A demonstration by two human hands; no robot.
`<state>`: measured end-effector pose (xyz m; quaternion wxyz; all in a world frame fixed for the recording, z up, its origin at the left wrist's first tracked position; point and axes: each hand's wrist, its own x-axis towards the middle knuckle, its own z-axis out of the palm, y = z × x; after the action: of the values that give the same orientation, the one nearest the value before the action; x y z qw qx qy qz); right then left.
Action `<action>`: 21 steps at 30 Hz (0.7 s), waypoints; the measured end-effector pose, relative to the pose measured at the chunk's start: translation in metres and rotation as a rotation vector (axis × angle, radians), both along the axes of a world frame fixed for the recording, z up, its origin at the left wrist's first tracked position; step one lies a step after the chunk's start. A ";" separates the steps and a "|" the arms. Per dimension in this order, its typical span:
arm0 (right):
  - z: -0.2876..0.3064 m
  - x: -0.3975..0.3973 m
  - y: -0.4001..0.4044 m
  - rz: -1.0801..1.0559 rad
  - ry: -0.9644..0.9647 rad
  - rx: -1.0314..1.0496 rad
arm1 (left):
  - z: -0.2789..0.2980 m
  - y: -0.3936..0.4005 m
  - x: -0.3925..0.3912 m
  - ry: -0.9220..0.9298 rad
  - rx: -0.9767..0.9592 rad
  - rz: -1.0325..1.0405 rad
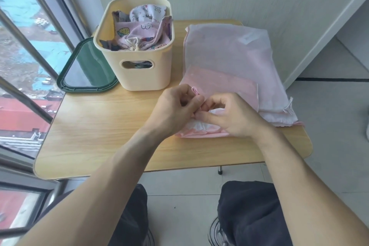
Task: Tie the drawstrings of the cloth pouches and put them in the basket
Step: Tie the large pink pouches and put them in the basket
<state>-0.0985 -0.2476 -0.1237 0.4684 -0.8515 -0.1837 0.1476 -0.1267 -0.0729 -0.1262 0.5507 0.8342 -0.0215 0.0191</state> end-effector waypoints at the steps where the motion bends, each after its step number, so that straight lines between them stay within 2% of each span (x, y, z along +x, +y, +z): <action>1: -0.001 -0.001 0.001 0.000 -0.011 0.040 | -0.001 -0.001 0.001 -0.005 0.009 0.030; 4: -0.001 0.000 0.004 0.000 -0.052 0.114 | -0.001 0.001 0.004 -0.020 0.051 0.066; 9: -0.003 0.000 0.004 -0.110 -0.097 -0.053 | 0.000 0.003 0.003 -0.047 0.050 0.009; 21: -0.003 -0.004 0.006 0.048 -0.078 -0.058 | 0.003 0.002 0.001 -0.006 0.218 -0.006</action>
<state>-0.1025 -0.2413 -0.1262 0.4321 -0.8652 -0.2180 0.1307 -0.1256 -0.0714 -0.1235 0.4567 0.8891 -0.0274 0.0175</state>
